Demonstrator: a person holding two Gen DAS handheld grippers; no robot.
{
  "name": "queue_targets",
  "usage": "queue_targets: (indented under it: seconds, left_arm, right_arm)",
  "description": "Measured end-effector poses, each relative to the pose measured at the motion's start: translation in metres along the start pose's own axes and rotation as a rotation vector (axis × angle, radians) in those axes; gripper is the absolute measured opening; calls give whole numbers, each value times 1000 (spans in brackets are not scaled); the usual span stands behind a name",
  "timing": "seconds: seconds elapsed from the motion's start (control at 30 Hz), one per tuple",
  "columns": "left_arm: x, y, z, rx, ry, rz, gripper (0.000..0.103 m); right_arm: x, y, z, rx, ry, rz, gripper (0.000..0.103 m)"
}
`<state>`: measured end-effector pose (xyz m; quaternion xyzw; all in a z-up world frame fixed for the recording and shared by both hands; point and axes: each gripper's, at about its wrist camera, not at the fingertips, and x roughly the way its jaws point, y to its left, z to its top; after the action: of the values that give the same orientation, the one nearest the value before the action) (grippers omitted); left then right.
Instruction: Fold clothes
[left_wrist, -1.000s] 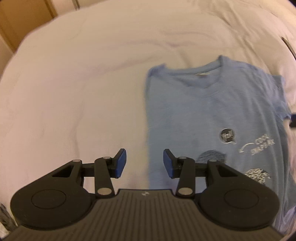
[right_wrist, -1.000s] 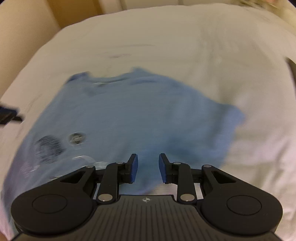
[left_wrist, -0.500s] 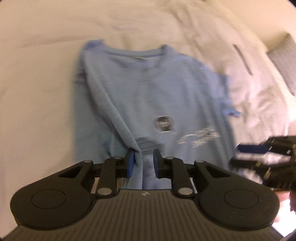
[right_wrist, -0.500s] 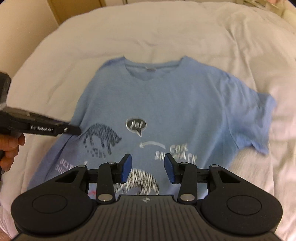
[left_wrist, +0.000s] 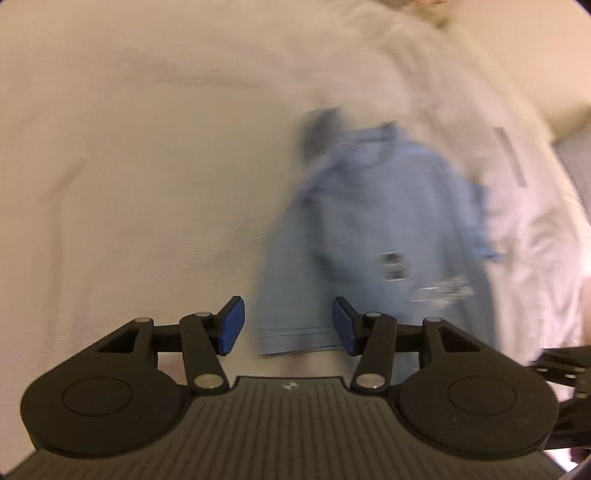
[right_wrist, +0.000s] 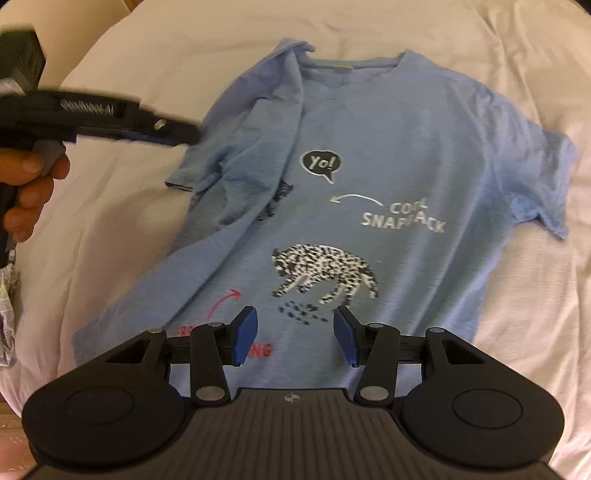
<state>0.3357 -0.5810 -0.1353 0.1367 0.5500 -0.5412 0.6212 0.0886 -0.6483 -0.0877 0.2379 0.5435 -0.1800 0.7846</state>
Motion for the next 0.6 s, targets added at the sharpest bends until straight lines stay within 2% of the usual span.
queue_targets:
  seconds: [0.13,0.2,0.23,0.27,0.3,0.33,0.37,0.43,0.5,0.6]
  left_arm:
    - [-5,37,-3,-52,-4,66,46]
    - [-1,36,1,-49,4,47,41]
    - [1,36,2,-47,7,38,32]
    - [3,35,4,-46,11,29,15]
    - [5,34,6,-44,15,19,4]
    - [7,34,7,-43,18,10,0]
    - [7,33,10,-37,21,0,0]
    - [-17,32,21,17,19,-18,0]
    - [-50,37,35,91,19,28,0]
    - [-88,67,66,129,-10,158,0]
  right_arm:
    - [4,3,1,2,-5,15,50]
    - [4,3,2,4,-9,7,50]
    - [3,3,2,5,-11,4,50]
    - [3,2,2,7,-11,-1,50]
    - [3,0,2,11,-11,-7,50]
    - [3,-2,2,15,-11,-13,50]
    - [3,-3,2,18,-12,-17,50]
    - [2,-6,4,24,-14,-24,50]
    - [-1,-7,6,30,-25,-23,50]
    - [-6,-6,8,33,-46,-19,50]
